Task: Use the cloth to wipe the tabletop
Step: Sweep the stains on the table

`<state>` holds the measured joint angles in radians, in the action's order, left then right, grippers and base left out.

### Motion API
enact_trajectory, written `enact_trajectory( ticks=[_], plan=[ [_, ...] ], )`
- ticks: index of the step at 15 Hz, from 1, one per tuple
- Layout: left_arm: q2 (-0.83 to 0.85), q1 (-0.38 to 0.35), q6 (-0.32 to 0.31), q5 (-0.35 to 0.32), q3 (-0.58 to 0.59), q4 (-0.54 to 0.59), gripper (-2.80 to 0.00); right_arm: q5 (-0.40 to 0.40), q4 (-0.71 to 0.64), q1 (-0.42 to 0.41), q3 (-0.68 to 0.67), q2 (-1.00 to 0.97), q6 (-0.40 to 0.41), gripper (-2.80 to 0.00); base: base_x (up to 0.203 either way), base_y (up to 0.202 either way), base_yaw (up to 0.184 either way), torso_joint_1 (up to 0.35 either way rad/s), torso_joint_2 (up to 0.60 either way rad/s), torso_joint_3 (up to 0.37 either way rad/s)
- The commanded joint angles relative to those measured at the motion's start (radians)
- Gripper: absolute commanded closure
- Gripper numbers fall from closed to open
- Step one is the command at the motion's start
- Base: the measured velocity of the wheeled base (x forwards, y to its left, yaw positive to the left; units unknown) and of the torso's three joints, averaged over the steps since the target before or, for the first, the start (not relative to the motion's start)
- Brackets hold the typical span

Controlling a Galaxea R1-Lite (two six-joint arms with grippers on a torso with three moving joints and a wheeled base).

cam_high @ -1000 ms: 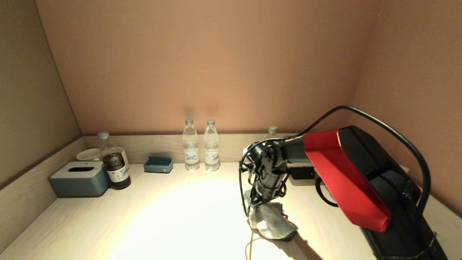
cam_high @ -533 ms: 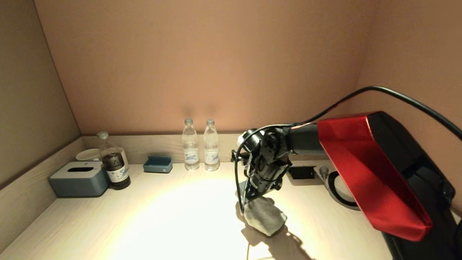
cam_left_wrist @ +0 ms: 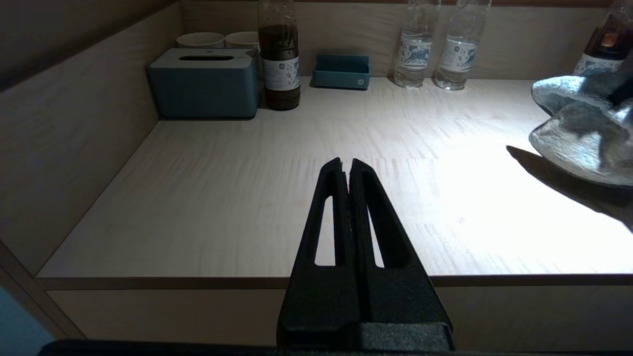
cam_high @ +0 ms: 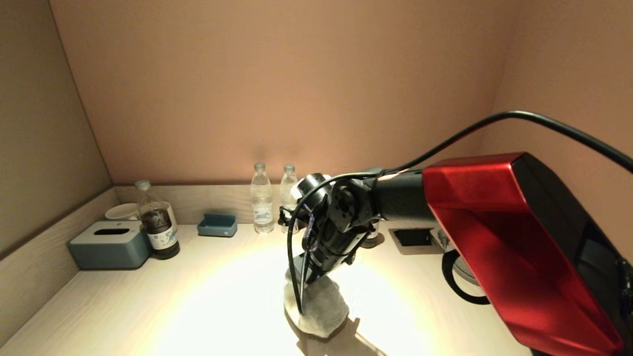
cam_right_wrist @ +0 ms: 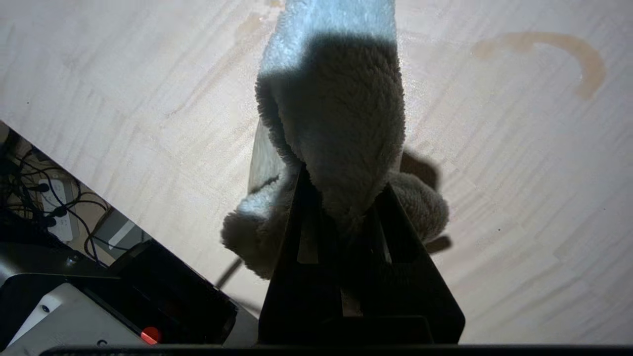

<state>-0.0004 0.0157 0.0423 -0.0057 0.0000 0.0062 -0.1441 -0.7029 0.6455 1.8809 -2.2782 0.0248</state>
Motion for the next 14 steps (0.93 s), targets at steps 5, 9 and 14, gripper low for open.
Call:
enact_trajectory(
  ticks=[5, 9, 14],
  plan=[
    [0.000, -0.001, 0.001, 0.000, 0.000, 0.000, 0.00, -0.020, 0.396, 0.100, 0.052, -0.108, 0.048, 0.00, 0.000, 0.000, 0.000, 0.000, 0.00, 0.000],
    [0.000, 0.000, 0.001, 0.000, 0.000, 0.000, 0.00, -0.008, 0.567, 0.134, 0.050, -0.193, 0.119, 0.00, 0.000, 0.000, 0.000, 0.000, 0.00, 0.000],
    [0.000, 0.000, 0.001, 0.000, 0.000, 0.000, 0.00, -0.002, 0.621, 0.136, 0.050, -0.236, 0.119, 0.00, 0.000, 0.000, 0.000, 0.000, 0.00, 0.000]
  ],
)
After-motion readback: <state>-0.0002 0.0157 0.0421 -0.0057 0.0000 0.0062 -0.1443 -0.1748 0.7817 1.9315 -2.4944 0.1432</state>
